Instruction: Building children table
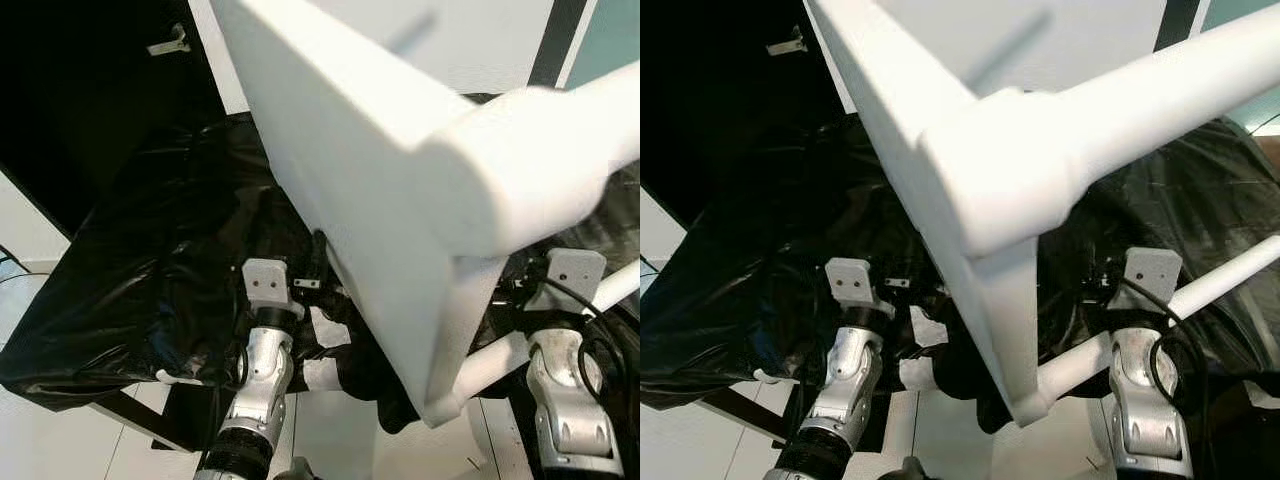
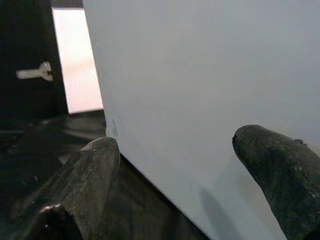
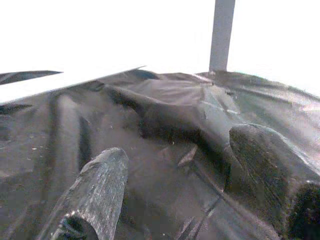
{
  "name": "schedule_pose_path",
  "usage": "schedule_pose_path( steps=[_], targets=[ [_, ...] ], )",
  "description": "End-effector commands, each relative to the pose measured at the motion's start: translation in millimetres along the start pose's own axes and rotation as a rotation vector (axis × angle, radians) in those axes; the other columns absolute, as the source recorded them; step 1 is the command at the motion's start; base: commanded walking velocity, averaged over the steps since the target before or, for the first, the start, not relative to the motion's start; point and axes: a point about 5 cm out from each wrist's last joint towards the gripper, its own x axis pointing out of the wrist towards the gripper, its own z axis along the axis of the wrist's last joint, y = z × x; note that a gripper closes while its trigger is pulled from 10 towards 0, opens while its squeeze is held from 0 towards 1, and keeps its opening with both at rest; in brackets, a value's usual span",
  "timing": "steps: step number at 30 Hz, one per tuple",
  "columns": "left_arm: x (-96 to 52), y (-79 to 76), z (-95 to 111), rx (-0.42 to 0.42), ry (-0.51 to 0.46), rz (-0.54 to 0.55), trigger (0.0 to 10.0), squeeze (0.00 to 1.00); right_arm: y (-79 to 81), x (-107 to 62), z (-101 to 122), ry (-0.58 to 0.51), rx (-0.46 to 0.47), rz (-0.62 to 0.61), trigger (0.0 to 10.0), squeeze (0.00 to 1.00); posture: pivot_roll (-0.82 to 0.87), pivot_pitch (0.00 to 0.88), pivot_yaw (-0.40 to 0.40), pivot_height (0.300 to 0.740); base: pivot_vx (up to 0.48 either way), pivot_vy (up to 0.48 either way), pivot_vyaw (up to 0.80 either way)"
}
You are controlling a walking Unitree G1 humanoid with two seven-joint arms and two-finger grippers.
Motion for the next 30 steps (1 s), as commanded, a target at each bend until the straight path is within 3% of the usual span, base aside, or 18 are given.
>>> schedule_pose_path(
  steps=[1, 20, 25, 30],
  targets=[
    [-0.5, -11.8, -1.2, -0.033, 0.008, -0.113, 10.0, 0.0, 0.6, -2.5, 3.0, -0.031, -0.02, 0.012, 10.0, 0.0, 0.06, 0.0, 0.092, 0.74, 0.0, 0.0, 0.0],
    [2.2, -10.2, 1.4, -0.023, 0.02, -0.125, 10.0, 0.0, 1.2, -5.0, -2.2, -0.065, -0.018, -0.01, 10.0, 0.0, 0.06, 0.0, 0.098, 0.74, 0.0, 0.0, 0.0],
    [3.2, -9.3, 1.9, -0.02, 0.024, -0.118, 10.0, 0.0, -2.0, -7.5, -6.2, -0.043, 0.07, -0.033, 10.0, 0.0, 0.05, 0.0, 0.101, 0.74, 0.0, 0.0, 0.0],
    [3.4, -8.4, 3.1, -0.005, 0.02, -0.116, 10.0, 0.0, -4.0, -8.9, -9.4, -0.03, 0.097, -0.048, 10.0, 0.0, 0.05, 0.0, 0.101, 0.74, 0.0, 0.0, 0.0]
  ],
)
